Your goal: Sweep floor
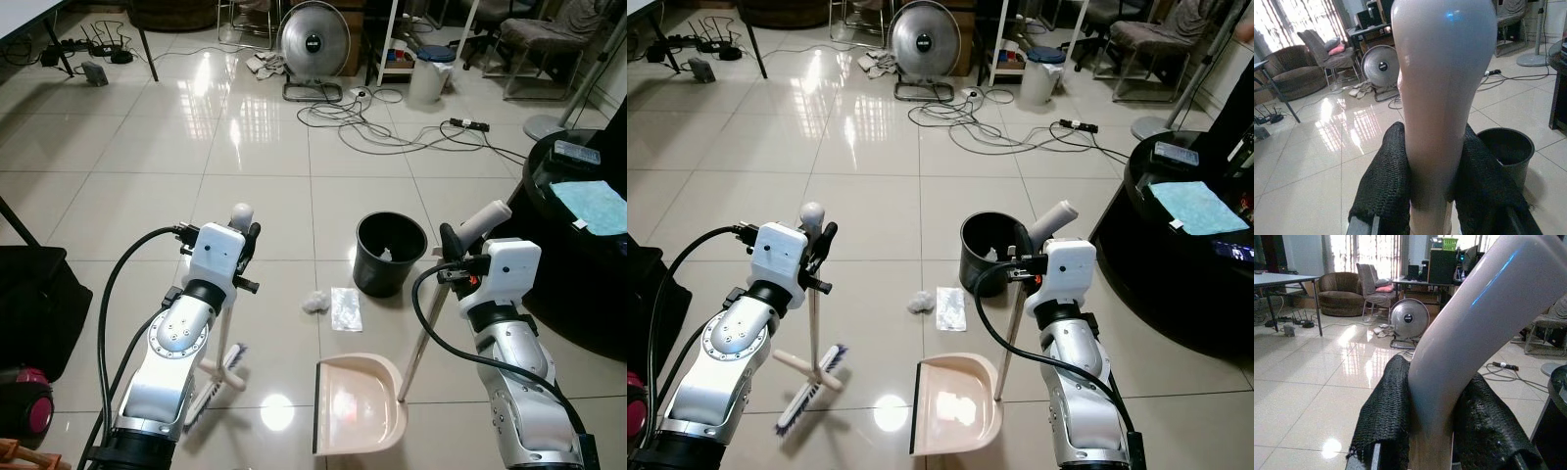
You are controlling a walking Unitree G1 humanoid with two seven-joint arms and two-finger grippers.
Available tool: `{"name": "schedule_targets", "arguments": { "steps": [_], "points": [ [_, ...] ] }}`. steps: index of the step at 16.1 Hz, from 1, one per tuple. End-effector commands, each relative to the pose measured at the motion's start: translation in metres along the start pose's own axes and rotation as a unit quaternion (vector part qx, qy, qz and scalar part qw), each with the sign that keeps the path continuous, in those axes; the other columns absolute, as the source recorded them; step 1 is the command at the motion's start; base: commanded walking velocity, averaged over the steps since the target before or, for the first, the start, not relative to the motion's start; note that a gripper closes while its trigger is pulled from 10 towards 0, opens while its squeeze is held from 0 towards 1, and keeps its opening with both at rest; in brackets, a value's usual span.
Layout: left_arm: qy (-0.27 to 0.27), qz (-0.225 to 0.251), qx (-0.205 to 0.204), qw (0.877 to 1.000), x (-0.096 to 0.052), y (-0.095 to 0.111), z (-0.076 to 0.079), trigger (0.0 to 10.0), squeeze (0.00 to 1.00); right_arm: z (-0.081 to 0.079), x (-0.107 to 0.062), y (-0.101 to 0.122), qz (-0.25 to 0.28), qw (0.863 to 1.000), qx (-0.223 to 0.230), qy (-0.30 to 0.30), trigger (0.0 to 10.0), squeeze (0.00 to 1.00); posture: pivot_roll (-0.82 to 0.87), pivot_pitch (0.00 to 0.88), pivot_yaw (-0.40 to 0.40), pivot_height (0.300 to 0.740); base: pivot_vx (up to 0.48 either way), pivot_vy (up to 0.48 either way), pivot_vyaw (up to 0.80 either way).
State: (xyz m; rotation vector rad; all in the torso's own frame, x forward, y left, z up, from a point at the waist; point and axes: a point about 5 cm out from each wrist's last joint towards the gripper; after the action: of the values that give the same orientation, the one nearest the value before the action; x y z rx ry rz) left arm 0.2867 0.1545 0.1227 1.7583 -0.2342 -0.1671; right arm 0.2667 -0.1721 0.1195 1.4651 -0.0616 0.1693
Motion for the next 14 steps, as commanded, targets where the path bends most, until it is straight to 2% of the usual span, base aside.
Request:
{"name": "schedule_targets", "arguments": {
  "steps": [1,14],
  "points": [
    [-0.007,0.021,0.006,1.0,0.003,0.0083,0.0002,10.0,0.0,0.0013,0.0034,0.0105,0.026,1.0,0.0,-0.003,10.0,0.0,0.0,0.013,-0.034,0.74,0.352,0.0,0.0],
    [-0.013,0.023,0.001,1.0,0.0028,0.0092,0.0007,10.0,0.0,0.0,0.004,0.0097,0.024,1.0,-0.001,0.002,10.0,0.0,0.0,0.017,-0.036,0.74,0.375,0.0,0.0]
  ]
}}
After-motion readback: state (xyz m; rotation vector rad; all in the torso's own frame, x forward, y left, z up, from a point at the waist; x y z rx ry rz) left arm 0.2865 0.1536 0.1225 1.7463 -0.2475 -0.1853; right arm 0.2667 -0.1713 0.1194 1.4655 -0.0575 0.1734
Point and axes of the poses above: a point about 5 cm out from each wrist's last joint towards the gripper, its own x axis pointing out of the wrist towards the gripper, its own y axis along the axis of the wrist's last joint, z = x × y, and after that the axes turned 5 degrees about -x, right-handed
